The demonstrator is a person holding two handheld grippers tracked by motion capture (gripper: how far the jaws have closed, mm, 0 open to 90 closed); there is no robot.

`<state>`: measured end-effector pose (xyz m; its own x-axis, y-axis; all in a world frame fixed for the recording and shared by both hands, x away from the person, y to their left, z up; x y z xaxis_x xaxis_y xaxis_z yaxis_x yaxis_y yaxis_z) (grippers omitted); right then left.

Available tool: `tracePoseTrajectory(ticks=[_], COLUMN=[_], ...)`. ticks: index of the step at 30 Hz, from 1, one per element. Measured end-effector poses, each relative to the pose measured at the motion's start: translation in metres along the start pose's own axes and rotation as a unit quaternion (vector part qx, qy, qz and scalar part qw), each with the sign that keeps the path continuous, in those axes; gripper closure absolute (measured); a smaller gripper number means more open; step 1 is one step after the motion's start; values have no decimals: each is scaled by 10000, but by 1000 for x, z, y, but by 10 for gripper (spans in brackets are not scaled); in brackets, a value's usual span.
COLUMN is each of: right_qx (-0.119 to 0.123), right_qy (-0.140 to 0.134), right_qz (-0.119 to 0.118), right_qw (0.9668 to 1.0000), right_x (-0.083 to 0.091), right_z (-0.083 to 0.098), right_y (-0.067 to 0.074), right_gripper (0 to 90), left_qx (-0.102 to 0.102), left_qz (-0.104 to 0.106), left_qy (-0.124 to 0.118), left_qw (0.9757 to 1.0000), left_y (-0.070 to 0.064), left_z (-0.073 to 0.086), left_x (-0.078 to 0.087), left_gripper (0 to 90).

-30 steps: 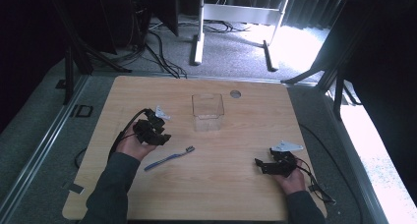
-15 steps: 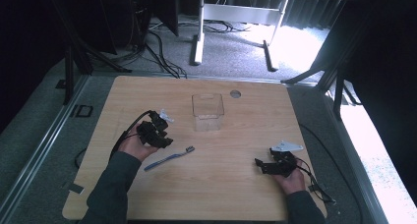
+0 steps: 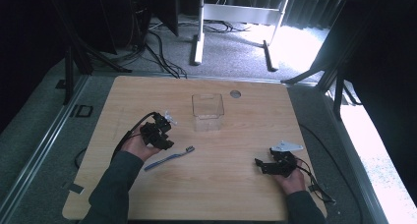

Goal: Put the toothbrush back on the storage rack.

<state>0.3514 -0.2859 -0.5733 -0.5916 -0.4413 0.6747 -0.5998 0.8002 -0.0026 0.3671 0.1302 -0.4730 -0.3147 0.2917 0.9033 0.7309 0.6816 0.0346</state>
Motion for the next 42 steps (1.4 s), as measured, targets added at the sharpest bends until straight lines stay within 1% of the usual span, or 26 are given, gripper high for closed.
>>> tracePoseTrajectory(ticks=[10,11,13,20,21,24,28,29,32,33,41,42], right_qx=[-2,-2,-1,4,1,2,1,0,0,0,-5,-5], right_qy=[0,0,0,-3,-1,-1,-1,-1,0,-1,3,3], right_qz=[1,1,1,3,3,2,2,3,2,2,0,0], right_qw=[10000,10000,10000,10000,10000,10000,10000,10000,10000,10000,10000,10000], right_x=[0,0,0,0,0,0,0,0,0,0,0,0], right_z=[0,0,0,0,0,0,0,0,0,0,0,0], right_y=[0,0,0,0,0,0,0,0,0,0,0,0], right_gripper=[187,187,187,187,187,187,187,187,187,187,187,187], left_qx=[-28,-28,-55,-62,-82,-65,-128,-160,-145,-180,-220,-246], left_qz=[103,103,110,105,50,71,107,114,113,109,111,143], left_qy=[193,193,268,350,387,395,473,532,549,615,707,766], left_qw=[9998,9998,9996,9993,9992,9992,9987,9984,9983,9979,9972,9967], left_y=[-2,-2,-3,-4,-4,-5,-7,-8,-9,-9,-10,-10], left_z=[-2,-2,-2,-3,-3,-4,-6,-6,-7,-7,-7,-6], left_x=[-8,-8,-9,-12,-13,-14,-17,-18,-20,-21,-24,-25], left_gripper=[627,628,631,643,653,662,668,669,669,668,669,669])
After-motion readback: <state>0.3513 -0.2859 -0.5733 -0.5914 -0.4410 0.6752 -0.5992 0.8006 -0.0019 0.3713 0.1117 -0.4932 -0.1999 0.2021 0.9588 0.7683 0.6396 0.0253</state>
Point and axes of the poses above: each handheld gripper's, and its own axes: x roughly backward along the jaws, z roughly out of its underside, y roughly to its left, the point moved 2 cm from there along -x, roughly forward along the jaws, and after that the axes turned 1 degree about -y, right-handed, at the moved point
